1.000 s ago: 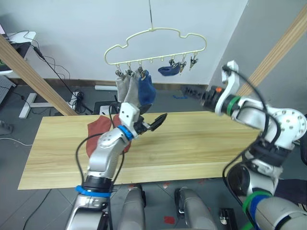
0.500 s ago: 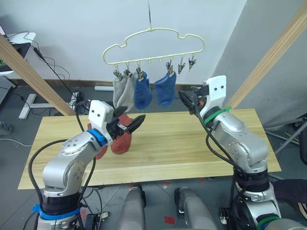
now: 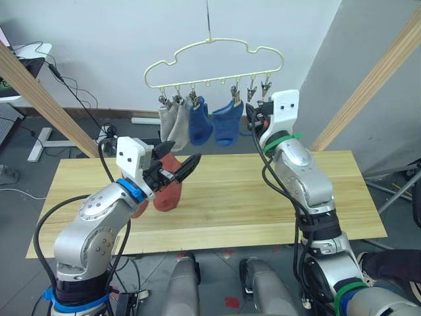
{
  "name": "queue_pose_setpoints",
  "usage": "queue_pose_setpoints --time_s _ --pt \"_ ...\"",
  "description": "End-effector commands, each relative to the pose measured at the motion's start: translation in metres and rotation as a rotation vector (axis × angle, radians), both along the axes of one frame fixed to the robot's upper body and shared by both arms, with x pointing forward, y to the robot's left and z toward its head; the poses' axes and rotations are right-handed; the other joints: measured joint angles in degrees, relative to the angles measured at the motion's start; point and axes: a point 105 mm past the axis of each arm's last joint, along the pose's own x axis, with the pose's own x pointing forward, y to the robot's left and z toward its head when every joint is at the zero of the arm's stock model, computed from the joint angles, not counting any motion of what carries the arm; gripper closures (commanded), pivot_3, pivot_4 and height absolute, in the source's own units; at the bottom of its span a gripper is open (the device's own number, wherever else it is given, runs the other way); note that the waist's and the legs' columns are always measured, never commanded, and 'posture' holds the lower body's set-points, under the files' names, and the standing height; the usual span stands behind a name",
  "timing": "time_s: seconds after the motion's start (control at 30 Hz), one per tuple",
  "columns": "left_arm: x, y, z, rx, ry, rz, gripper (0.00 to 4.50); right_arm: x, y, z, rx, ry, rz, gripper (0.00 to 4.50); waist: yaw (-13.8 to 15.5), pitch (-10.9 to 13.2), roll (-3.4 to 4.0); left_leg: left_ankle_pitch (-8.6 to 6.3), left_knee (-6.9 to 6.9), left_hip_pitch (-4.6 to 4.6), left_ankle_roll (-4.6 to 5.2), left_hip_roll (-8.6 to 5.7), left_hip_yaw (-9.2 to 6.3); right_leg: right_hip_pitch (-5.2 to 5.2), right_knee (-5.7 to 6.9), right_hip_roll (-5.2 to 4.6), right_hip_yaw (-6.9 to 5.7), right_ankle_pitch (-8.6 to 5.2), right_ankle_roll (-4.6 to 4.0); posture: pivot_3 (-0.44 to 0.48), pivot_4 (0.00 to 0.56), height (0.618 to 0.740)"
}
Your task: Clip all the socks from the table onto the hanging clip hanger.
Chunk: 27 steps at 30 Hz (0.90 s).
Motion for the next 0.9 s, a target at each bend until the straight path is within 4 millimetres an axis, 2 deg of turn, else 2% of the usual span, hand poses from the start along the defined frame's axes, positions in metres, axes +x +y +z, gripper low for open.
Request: queue_pose_setpoints --time_s 0.03,0.43,0.9 --pt "-0.008 -0.003 0.015 -0.009 -0.068 -0.021 0.0 0.004 -0.001 0.019 0.025 -0.075 -0.032 2.93 0.3 0.0 0.0 0.0 0.0 0.0 0.0 0.0 0.0 0.0 0.0 0.0 0.0 0.0 -0.01 0.107 0.282 0.74" --pt "-0.011 0.0 0.016 -0.014 -0.067 -0.009 0.0 0.022 -0.006 0.022 0.09 -0.053 -0.099 2.93 1.0 0.0 0.03 0.0 0.0 0.0 0.0 0.0 -0.02 0.01 0.01 -0.01 -0.03 0.05 -0.09 0.134 0.29 0.74" --pt "-0.01 0.0 0.016 -0.021 -0.066 -0.003 0.0 0.025 -0.003 0.027 0.096 -0.056 -0.102 2.93 1.1 0.0 0.05 0.0 0.0 0.01 0.0 0.0 -0.01 0.01 0.02 -0.01 -0.03 0.06 -0.1 0.132 0.293 0.74"
